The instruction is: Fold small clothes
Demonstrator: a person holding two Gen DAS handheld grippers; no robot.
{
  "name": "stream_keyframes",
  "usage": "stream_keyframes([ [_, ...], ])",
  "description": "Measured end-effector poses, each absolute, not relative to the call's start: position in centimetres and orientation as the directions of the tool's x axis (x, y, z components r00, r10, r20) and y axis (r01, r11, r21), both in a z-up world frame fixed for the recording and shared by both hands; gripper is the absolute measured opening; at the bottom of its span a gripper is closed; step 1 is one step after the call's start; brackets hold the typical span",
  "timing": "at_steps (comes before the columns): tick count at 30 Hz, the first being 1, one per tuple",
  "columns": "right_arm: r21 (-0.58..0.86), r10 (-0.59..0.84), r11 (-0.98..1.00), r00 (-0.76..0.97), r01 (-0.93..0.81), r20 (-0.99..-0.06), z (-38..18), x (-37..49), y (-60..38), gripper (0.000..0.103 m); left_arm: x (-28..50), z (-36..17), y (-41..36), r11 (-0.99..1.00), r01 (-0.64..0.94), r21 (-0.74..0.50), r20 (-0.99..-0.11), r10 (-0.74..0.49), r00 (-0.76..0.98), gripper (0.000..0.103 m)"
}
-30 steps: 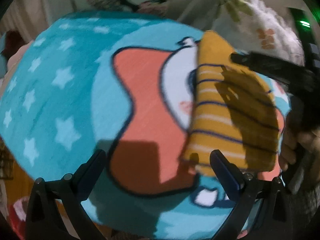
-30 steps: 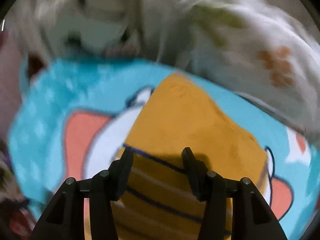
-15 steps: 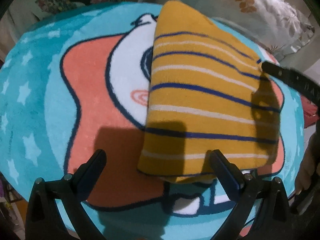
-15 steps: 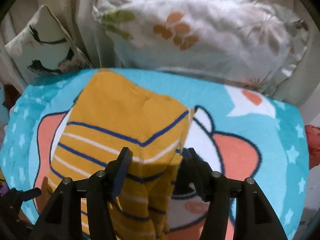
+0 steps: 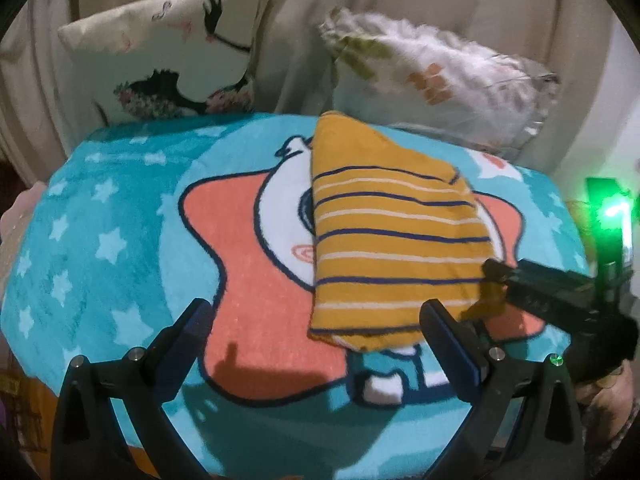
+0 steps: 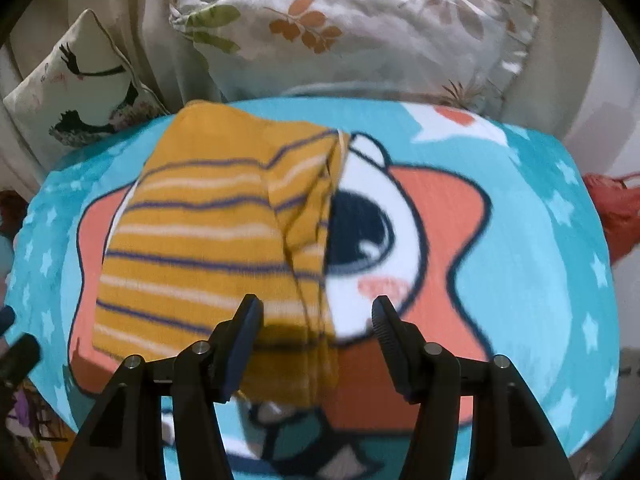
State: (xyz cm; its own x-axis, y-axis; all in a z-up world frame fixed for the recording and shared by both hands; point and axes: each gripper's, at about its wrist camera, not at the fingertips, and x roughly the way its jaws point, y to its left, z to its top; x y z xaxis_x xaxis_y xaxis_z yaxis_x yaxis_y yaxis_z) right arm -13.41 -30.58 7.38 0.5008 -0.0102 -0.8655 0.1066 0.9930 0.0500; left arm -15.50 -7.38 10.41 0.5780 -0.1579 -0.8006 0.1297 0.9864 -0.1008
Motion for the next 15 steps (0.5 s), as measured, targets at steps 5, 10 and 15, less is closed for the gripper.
stream_keyframes([
  [5, 0.032, -0.035, 0.992, 0.493, 0.126, -0.869, 7.2, -17.4, -28.5, 0.062, -18.6, 11.2, -6.8, 0.978, 0.181, -0.101, -0.796, -0.188, 0.575, 0.103],
  [10, 0.022, -0.055, 0.989, 0.494, 0.148, -0.868, 7.2, -21.3, -26.4, 0.064, -21.4, 11.3, -5.3, 0.98, 0.193, -0.054, -0.808, -0.156, 0.568, 0.103],
  [15, 0.014, -0.074, 0.985, 0.492, 0.173, -0.867, 7.0, -24.6, -24.9, 0.065, -23.7, 10.9, -4.1, 0.976, 0.217, -0.028, -0.818, -0.147, 0.556, 0.103],
])
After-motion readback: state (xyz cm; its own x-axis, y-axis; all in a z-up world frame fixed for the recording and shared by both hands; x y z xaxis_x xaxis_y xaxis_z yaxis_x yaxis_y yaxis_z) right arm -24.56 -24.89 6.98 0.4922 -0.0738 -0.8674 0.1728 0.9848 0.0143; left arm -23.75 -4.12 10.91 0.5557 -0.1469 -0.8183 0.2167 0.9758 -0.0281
